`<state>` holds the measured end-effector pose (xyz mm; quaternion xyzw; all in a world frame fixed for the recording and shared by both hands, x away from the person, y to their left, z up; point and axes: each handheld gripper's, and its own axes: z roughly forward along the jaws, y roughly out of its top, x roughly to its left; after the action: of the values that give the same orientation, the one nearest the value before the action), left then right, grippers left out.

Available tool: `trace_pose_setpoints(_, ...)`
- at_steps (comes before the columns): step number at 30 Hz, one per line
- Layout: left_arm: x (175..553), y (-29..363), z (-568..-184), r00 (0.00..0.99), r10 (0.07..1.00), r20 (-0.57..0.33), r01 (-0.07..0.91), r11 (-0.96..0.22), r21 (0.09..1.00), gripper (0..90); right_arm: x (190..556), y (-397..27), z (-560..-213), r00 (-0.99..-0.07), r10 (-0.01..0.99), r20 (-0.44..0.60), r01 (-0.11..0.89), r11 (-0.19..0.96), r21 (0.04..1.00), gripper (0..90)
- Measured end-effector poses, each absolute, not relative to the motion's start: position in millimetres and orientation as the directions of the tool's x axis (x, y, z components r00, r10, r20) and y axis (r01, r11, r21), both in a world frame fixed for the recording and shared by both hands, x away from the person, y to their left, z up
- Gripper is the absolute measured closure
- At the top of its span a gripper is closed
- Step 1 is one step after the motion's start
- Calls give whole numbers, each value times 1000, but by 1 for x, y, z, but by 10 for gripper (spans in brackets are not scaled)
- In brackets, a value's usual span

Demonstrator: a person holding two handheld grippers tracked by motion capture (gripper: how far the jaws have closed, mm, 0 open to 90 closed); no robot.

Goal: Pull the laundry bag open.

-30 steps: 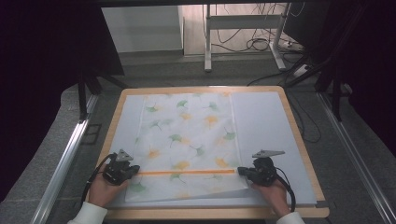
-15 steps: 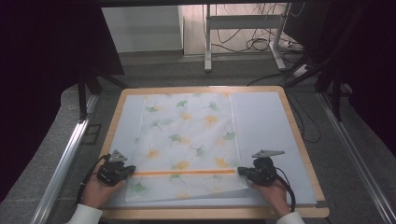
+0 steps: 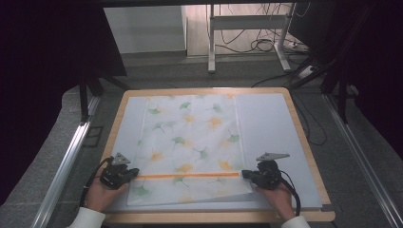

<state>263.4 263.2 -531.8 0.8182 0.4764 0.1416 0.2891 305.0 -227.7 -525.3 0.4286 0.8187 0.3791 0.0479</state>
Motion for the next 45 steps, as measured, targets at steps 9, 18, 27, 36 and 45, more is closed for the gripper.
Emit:
trace_pose_setpoints(9,259,261,-527,515,857,-25,630,-358,689,777,300,-223,-522,-641,744,191,638,377,672,882)
trace_pose_setpoints(18,254,256,-517,482,876,-24,561,-288,776,526,295,-229,-513,-675,719,164,579,378,722,800)
trace_pose_setpoints(27,255,278,-522,387,921,-46,578,-204,790,329,298,-260,-503,-636,756,155,543,296,786,493)
trace_pose_setpoints(36,258,286,-527,367,929,-36,589,-202,783,291,302,-293,-505,-559,812,167,560,221,798,412)
trace_pose_setpoints(45,258,285,-528,369,929,-29,590,-210,780,279,301,-289,-506,-568,810,143,556,250,793,389)
